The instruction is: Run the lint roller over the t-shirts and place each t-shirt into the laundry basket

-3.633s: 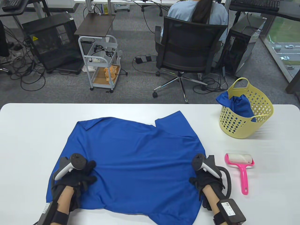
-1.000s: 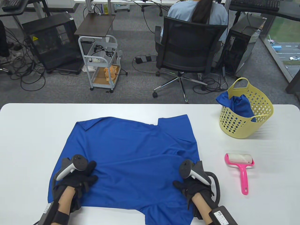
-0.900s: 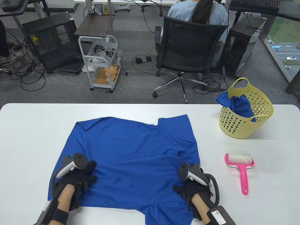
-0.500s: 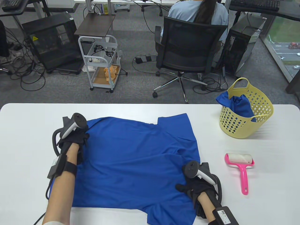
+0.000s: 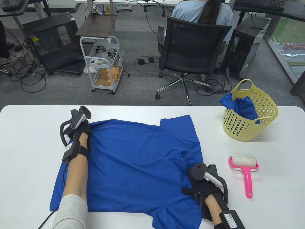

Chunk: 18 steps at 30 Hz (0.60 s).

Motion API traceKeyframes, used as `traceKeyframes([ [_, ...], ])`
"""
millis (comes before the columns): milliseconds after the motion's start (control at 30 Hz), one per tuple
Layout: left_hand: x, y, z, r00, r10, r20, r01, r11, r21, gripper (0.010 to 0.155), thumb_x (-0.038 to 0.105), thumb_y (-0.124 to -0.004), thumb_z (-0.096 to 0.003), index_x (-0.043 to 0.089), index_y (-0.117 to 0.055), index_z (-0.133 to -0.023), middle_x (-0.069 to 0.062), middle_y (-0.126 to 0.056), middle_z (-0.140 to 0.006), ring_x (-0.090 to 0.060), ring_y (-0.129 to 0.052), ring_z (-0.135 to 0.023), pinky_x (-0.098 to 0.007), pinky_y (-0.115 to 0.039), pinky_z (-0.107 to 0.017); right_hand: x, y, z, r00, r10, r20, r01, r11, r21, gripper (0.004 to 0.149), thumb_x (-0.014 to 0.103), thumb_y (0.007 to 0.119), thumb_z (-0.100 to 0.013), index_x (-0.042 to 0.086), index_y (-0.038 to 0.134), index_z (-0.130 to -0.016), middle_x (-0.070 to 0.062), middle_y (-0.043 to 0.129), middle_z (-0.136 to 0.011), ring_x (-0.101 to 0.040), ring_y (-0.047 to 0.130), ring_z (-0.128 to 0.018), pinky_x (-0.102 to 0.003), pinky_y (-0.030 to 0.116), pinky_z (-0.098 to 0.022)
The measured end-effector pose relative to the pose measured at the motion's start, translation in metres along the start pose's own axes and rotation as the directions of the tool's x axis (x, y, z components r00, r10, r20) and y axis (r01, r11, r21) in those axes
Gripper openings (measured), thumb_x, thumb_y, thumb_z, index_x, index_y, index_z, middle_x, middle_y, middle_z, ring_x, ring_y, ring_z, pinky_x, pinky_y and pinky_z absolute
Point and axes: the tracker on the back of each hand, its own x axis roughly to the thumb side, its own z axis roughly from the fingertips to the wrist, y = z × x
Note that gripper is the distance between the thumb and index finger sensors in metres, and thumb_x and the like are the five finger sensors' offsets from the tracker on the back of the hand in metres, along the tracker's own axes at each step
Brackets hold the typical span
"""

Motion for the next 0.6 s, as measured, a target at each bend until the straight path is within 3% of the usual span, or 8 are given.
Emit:
traceKeyframes([
  [100, -0.007, 0.018, 0.0, 0.999, 0.029, 0.025, -0.03, 0.997, 0.074, 0.041, 0.045, -0.072, -0.0523, 0.04, -0.072, -0.093, 0.007, -0.073, -0.092, -0.018, -0.089, -0.073, -0.046, -0.073, -0.067, 0.0, 0.0, 0.0, 1.0, 0.001, 0.004, -0.001, 1.0, 0.0, 0.081, 0.058, 0.062, -0.046, 0.035, 0.007, -0.1, 0.0, -0.013, -0.105, -0.035, -0.012, -0.092, -0.064, 0.005, -0.063],
  [167, -0.011, 0.033, 0.003, 0.998, 0.059, 0.038, -0.066, 0.973, 0.22, 0.041, 0.045, -0.072, -0.0512, 0.039, -0.073, -0.092, 0.004, -0.077, -0.081, 0.002, -0.09, -0.03, -0.027, -0.087, -0.04, -0.001, 0.0, 0.0, 1.0, 0.003, 0.008, -0.003, 1.0, 0.001, 0.081, 0.058, 0.062, -0.046, 0.035, 0.007, -0.1, 0.0, -0.013, -0.105, -0.035, -0.012, -0.092, -0.064, 0.004, -0.063],
  [300, -0.014, 0.043, 0.006, 0.978, 0.195, 0.073, -0.207, 0.954, 0.219, 0.042, 0.047, -0.074, -0.0506, 0.035, -0.077, -0.091, 0.009, -0.101, -0.05, 0.002, -0.1, -0.008, -0.026, -0.094, -0.021, -0.001, 0.001, 0.0, 1.0, 0.003, 0.011, -0.003, 1.0, 0.002, 0.08, 0.058, 0.062, -0.046, 0.035, 0.007, -0.1, -0.001, -0.013, -0.105, -0.035, -0.013, -0.092, -0.064, 0.004, -0.063],
  [367, -0.016, 0.044, 0.005, 0.96, 0.27, 0.077, -0.281, 0.935, 0.217, 0.043, 0.046, -0.077, -0.0501, 0.028, -0.081, -0.088, 0.01, -0.106, -0.045, 0.0, -0.107, -0.005, -0.026, -0.097, -0.019, -0.001, 0.001, 0.0, 1.0, 0.005, 0.012, -0.005, 1.0, 0.0, 0.08, 0.058, 0.062, -0.046, 0.035, 0.007, -0.1, -0.001, -0.013, -0.105, -0.035, -0.012, -0.092, -0.064, 0.004, -0.063],
  [433, -0.02, 0.042, 0.003, 0.927, 0.37, 0.063, -0.376, 0.911, 0.171, 0.043, 0.045, -0.078, -0.0505, 0.024, -0.081, -0.088, 0.01, -0.107, -0.048, -0.001, -0.112, -0.01, -0.027, -0.098, -0.022, -0.001, 0.001, 0.0, 1.0, 0.005, 0.013, -0.005, 1.0, -0.002, 0.08, 0.058, 0.062, -0.046, 0.035, 0.007, -0.101, -0.001, -0.013, -0.105, -0.035, -0.012, -0.092, -0.064, 0.004, -0.063],
  [500, -0.025, 0.039, 0.0, 0.893, 0.447, 0.055, -0.45, 0.879, 0.16, 0.044, 0.043, -0.076, -0.0513, 0.024, -0.077, -0.091, 0.008, -0.106, -0.061, -0.005, -0.117, -0.029, -0.029, -0.099, -0.032, -0.002, 0.001, 0.0, 1.0, 0.003, 0.016, -0.003, 1.0, -0.003, 0.08, 0.058, 0.061, -0.046, 0.035, 0.007, -0.101, -0.001, -0.013, -0.105, -0.035, -0.012, -0.092, -0.064, 0.004, -0.062],
  [533, -0.026, 0.037, -0.001, 0.878, 0.475, 0.059, -0.478, 0.865, 0.153, 0.049, 0.043, -0.072, -0.0523, 0.026, -0.067, -0.098, 0.006, -0.099, -0.076, -0.009, -0.116, -0.047, -0.033, -0.096, -0.043, -0.002, 0.001, 0.0, 1.0, 0.003, 0.017, -0.003, 1.0, -0.003, 0.08, 0.058, 0.061, -0.046, 0.035, 0.007, -0.101, -0.001, -0.013, -0.105, -0.035, -0.013, -0.092, -0.064, 0.004, -0.062],
  [600, -0.029, 0.03, -0.002, 0.838, 0.542, 0.066, -0.546, 0.835, 0.067, 0.067, 0.045, -0.068, -0.0531, 0.032, -0.032, -0.108, 0.002, -0.053, -0.112, -0.026, -0.079, -0.099, -0.047, -0.069, -0.072, -0.002, 0.001, 0.0, 1.0, 0.002, 0.018, -0.002, 1.0, -0.003, 0.08, 0.058, 0.061, -0.046, 0.035, 0.007, -0.101, -0.001, -0.013, -0.105, -0.035, -0.013, -0.092, -0.064, 0.004, -0.062],
])
